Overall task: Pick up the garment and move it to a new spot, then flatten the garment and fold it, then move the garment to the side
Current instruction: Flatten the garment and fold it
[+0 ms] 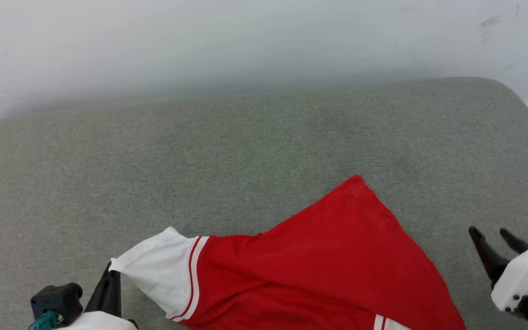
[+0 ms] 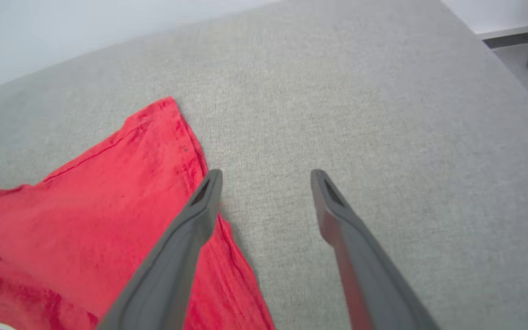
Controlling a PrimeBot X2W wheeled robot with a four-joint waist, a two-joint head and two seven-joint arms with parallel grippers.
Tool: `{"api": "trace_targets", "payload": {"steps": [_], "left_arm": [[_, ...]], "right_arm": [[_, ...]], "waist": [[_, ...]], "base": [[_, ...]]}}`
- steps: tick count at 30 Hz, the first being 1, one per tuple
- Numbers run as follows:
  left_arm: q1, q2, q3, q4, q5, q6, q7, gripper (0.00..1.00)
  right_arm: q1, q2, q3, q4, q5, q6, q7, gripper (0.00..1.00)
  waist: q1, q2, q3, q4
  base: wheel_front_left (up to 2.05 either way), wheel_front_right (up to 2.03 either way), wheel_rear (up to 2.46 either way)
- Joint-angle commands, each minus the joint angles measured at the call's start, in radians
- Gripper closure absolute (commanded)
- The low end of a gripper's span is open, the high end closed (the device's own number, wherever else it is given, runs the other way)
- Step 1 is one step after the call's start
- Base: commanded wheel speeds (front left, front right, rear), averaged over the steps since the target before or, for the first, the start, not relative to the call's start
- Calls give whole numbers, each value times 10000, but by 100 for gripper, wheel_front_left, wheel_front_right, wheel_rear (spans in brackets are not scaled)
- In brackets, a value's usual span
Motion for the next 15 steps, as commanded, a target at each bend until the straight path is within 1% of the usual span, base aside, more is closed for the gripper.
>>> {"api": "trace_targets", "payload": {"steps": [1,4,6,8,10,15], "left_arm": [[-172,55,-26,-70,100,7,29,100],[-482,41,-156,-157,207,-66,73,100],[-759,-6,-250,-197,286,-125,93,100],[-1119,-57,-355,-242,386,-211,126,100],[-1470,-134,-498,-235,494,-313,134,100],[-2361,-337,-751,-104,706,-569,62,100]], "right_arm": [[-339,81,-17,152,-2,-3,-602,0],[-1102,-11,195,548,-93,-3,-1658,0],[-1685,-124,404,861,-50,-3,-1962,0],[-2269,-256,602,1150,9,-3,-1962,0],[-2853,-399,883,1469,177,-3,-1549,0],[-4466,-918,1645,2168,669,-3,765,0]], "waist": [[2,-1,147,88],[2,-1,430,327],[2,-1,701,518],[2,-1,1036,757],[2,-1,1353,987],[2,-1,2097,1487]], "base": [[0,0,0],[0,0,0],[0,0,0],[0,0,0],[0,0,0],[0,0,0]]}}
